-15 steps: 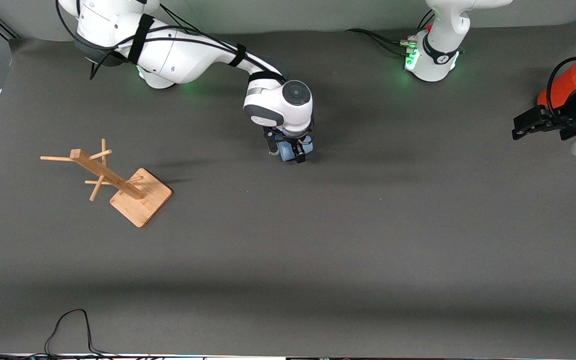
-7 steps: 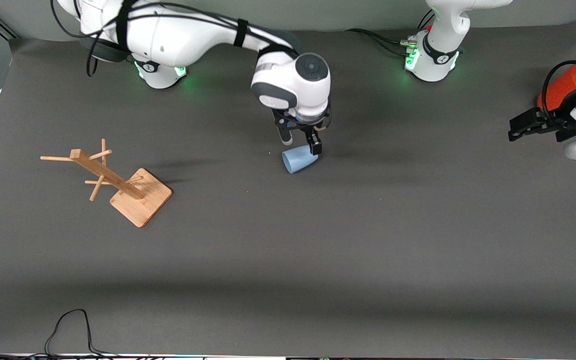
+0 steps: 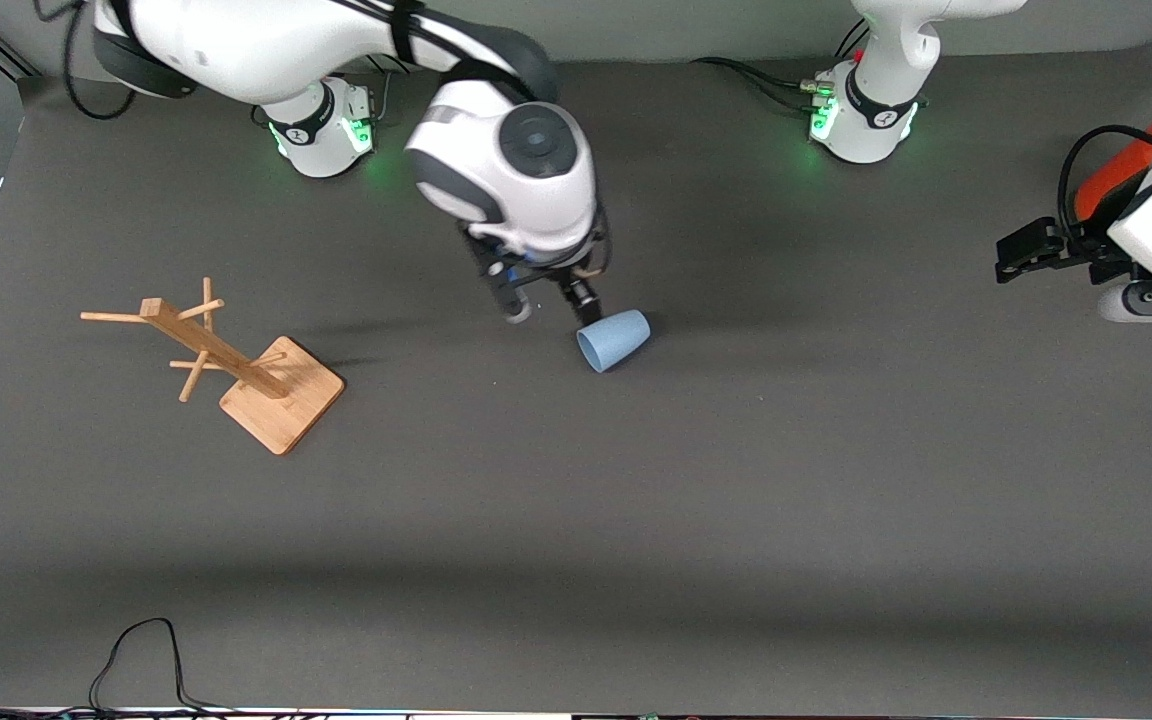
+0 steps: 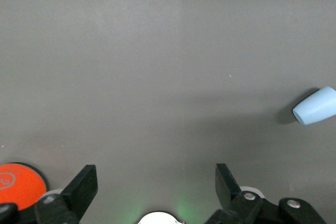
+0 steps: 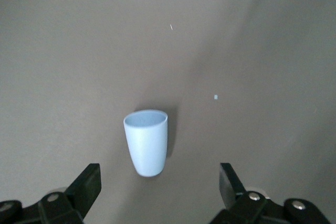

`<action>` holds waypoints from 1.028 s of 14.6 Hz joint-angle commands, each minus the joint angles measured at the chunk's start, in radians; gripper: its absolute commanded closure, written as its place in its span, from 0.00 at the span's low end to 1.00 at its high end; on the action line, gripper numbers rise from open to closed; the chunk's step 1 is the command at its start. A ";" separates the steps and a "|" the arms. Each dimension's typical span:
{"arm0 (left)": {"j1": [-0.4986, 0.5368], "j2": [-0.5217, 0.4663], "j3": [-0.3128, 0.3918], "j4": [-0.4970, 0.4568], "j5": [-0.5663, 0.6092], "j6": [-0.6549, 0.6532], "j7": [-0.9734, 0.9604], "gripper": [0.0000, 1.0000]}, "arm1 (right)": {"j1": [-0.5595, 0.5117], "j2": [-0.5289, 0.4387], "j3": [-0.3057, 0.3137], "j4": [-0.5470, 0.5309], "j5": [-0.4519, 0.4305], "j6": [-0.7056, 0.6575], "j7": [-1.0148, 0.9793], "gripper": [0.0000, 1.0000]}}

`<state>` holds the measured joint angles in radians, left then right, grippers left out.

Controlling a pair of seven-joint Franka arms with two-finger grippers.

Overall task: Rotate and upright cup with both arms
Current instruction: 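Move the right gripper to the mug tree while the left gripper reaches the cup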

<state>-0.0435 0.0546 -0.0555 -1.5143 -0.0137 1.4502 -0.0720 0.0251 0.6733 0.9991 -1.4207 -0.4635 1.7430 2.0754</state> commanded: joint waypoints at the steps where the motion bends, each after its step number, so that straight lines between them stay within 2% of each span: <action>1: -0.053 -0.009 0.003 -0.046 -0.005 0.041 -0.089 0.00 | -0.108 -0.093 -0.008 -0.011 0.106 -0.042 -0.248 0.00; 3: -0.082 0.005 0.003 -0.053 -0.005 0.055 -0.127 0.00 | -0.128 -0.153 -0.081 -0.007 0.166 -0.060 -0.404 0.00; 7: -0.173 0.071 0.003 -0.046 -0.002 0.120 -0.331 0.00 | -0.099 -0.354 -0.392 -0.020 0.429 -0.060 -0.870 0.00; 8: -0.203 0.085 0.003 -0.044 0.003 0.130 -0.392 0.00 | -0.082 -0.391 -0.466 -0.024 0.468 -0.060 -0.970 0.00; 12: -0.301 0.166 0.003 -0.033 0.023 0.134 -0.553 0.00 | -0.077 -0.494 -0.635 -0.084 0.485 -0.062 -1.344 0.00; 15: -0.399 0.252 0.005 0.009 0.073 0.133 -0.687 0.00 | -0.077 -0.549 -0.738 -0.118 0.532 -0.076 -1.555 0.00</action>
<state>-0.3697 0.2426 -0.0653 -1.5597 0.0184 1.5868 -0.6577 -0.0683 0.1875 0.3355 -1.4759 0.0270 1.6657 0.6682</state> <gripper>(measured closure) 0.000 0.000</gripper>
